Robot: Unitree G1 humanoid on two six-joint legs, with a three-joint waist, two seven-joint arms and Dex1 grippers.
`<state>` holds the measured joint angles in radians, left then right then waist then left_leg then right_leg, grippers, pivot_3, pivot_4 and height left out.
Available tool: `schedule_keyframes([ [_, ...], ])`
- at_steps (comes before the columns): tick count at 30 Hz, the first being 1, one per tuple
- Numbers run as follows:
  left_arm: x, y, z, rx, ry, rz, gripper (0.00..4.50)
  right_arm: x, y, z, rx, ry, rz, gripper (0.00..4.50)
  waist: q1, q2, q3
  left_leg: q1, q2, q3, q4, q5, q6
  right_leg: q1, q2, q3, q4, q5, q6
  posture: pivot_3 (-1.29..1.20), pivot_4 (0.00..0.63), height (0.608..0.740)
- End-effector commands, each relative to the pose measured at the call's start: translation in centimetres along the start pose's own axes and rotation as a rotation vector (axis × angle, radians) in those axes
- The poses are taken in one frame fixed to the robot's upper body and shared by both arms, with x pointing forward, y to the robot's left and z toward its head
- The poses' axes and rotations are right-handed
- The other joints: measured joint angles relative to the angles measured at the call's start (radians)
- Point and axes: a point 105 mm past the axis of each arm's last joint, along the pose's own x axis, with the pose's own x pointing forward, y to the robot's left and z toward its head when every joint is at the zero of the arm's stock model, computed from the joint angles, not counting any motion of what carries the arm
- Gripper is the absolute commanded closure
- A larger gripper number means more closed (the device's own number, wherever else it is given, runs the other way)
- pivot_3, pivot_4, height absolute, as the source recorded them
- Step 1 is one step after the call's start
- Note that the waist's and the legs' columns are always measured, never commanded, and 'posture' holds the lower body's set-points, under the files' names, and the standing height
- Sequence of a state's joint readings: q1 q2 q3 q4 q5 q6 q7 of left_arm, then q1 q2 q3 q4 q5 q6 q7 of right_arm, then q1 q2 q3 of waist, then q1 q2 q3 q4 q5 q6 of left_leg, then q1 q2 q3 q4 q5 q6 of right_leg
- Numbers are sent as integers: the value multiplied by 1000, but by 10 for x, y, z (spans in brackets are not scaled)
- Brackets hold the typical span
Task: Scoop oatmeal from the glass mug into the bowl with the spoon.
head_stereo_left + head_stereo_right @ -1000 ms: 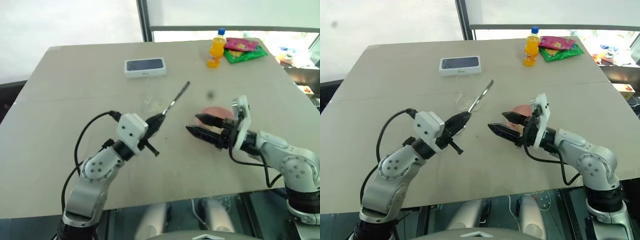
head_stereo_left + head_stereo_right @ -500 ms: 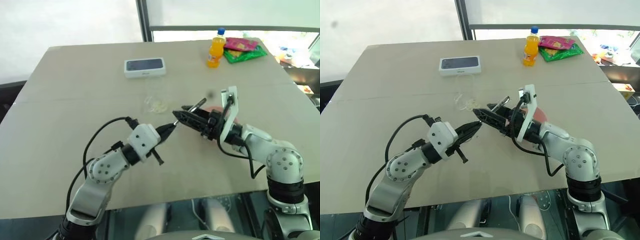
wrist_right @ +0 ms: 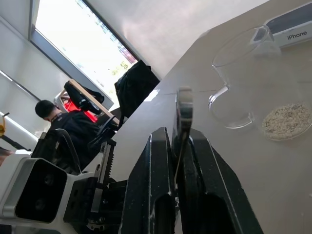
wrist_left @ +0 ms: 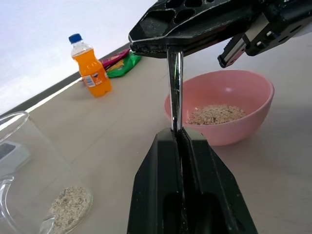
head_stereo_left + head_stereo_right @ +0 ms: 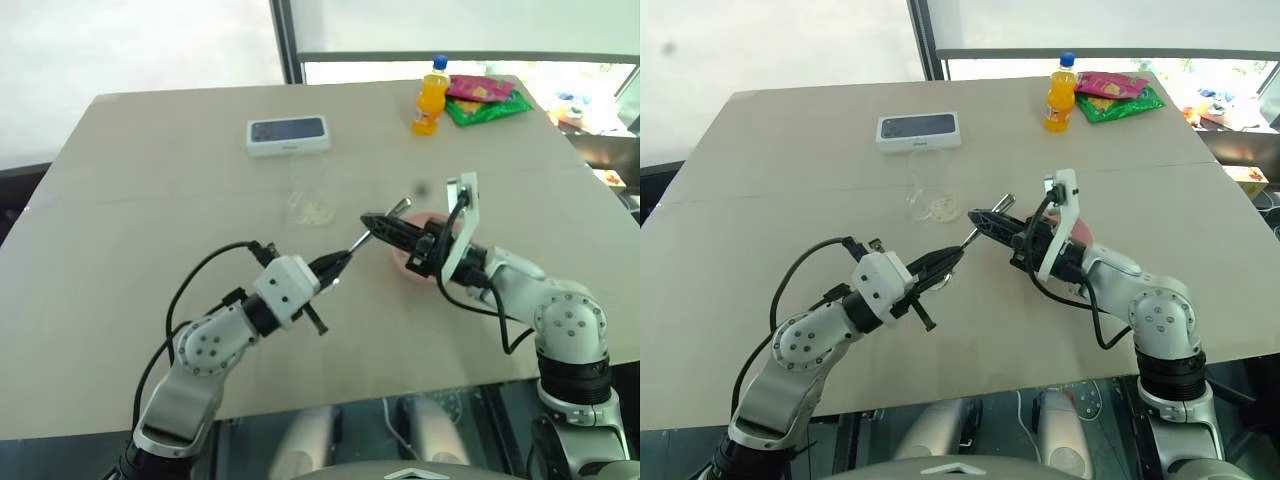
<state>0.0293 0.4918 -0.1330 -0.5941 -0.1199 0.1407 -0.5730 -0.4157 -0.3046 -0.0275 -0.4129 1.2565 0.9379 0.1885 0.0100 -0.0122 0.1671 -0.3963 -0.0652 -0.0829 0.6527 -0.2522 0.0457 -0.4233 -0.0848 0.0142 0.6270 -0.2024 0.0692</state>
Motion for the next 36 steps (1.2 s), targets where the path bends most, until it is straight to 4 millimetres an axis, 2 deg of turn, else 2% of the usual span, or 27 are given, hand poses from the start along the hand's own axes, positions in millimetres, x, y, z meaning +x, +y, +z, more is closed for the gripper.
schedule_keyframes([
  [1,-4,0,-7,4,29,7,4500,-5,-3,25,-68,-78,-27,4433,0,0,0,0,0,0,0,0,0,0,0,0,0,0,0,0,150,740],
  [10,-5,5,-10,-14,32,35,4500,-6,-6,28,-58,-93,-39,4433,-1,0,0,0,0,0,0,0,0,0,0,0,0,0,0,0,150,740],
  [11,-5,5,-10,-21,31,35,3814,-6,-5,28,-57,-96,-38,4500,-1,0,0,0,0,0,0,0,0,0,0,0,0,0,0,0,150,740],
  [12,-5,4,-9,-20,31,33,3518,-6,-5,29,-57,-98,-37,4500,0,0,0,0,0,0,0,0,0,0,0,0,0,0,0,0,150,740],
  [15,-6,2,-9,4,40,24,2052,-7,-6,31,-56,-104,-37,4500,0,0,0,0,0,0,0,0,0,0,0,0,0,0,0,0,150,740],
  [16,-7,5,-10,9,45,42,1697,-7,-6,32,-55,-109,-40,4500,-1,0,0,0,0,0,0,0,0,0,0,0,0,0,0,0,150,740],
  [22,-19,38,-4,33,17,302,1697,-20,-21,46,-63,-150,-104,4500,0,0,0,0,0,0,0,0,0,0,0,0,0,0,0,0,150,740],
  [24,-26,55,-9,93,47,418,1697,-25,-31,57,-66,-191,-149,4500,1,0,0,0,0,0,0,0,0,0,0,0,0,0,0,0,150,740],
  [27,-28,67,-21,151,115,487,1697,-32,-42,69,-81,-229,-205,4500,2,1,-1,0,0,0,0,0,0,0,0,0,1,0,0,0,150,740],
  [32,-20,74,-31,193,155,528,1697,-37,-50,80,-92,-271,-251,4500,1,1,-1,0,0,0,0,0,0,0,0,0,1,0,0,0,150,740],
  [36,-6,82,-40,148,156,570,1697,-37,-52,81,-104,-281,-271,4500,3,1,-1,0,0,0,0,0,0,0,0,0,1,0,0,0,150,740],
])
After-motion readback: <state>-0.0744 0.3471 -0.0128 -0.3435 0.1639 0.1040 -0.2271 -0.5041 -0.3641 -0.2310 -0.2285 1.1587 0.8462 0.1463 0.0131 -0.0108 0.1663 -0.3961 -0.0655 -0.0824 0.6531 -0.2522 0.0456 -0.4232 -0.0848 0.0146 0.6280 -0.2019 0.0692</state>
